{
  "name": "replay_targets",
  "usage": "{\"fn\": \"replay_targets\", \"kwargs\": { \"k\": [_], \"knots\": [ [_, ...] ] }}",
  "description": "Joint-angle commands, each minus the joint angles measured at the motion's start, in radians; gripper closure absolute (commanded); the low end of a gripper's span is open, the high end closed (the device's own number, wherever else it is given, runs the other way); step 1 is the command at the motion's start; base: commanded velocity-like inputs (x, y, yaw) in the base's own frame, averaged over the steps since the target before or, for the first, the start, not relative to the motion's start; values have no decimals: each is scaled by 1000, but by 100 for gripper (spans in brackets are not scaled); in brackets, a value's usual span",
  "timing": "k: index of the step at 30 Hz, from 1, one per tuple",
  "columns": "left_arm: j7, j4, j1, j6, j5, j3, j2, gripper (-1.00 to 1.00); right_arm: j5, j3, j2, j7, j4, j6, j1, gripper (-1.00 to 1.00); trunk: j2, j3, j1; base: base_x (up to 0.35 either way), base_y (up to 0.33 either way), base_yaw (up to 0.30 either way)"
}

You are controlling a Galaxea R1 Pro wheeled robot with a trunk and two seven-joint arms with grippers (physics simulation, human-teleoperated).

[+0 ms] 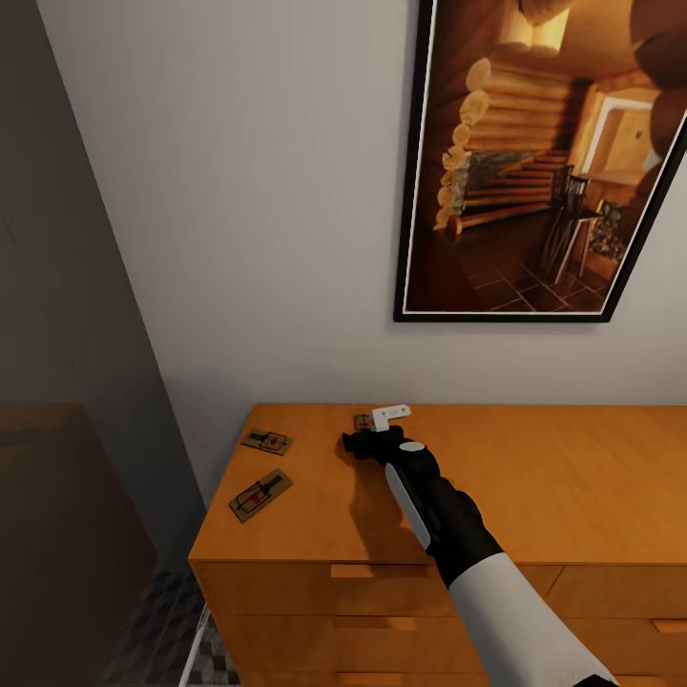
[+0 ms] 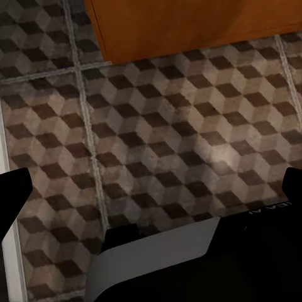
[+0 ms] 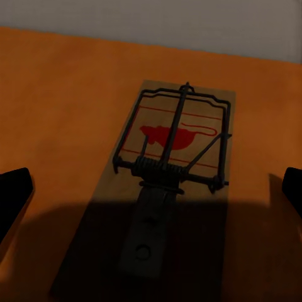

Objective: Take the four mousetraps from the cabinet in the bathroom and place them on the bathroom floor. Make sure all four end up on the same floor surface, and ensure that at least two of them are either under or directly next to the same bathroom sink.

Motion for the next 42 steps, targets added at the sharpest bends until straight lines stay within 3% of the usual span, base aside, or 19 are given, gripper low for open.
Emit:
{"fn": "replay_targets", "kwargs": {
  "k": [1, 20, 42],
  "knots": [
    [0, 0, -1, -3, 1, -3, 0, -100, -13, 1, 0, -8, 18, 4, 0, -100, 0, -1, 0, 0, 0, 0],
    [0, 0, 0, -3, 1, -3, 0, -100, -14, 1, 0, -8, 46, -44, 0, -100, 0, -1, 0, 0, 0, 0],
    [0, 0, 0, -3, 1, -3, 0, -100, -13, 1, 0, -9, 47, -50, 0, -100, 0, -1, 0, 0, 0, 0]
  ]
}}
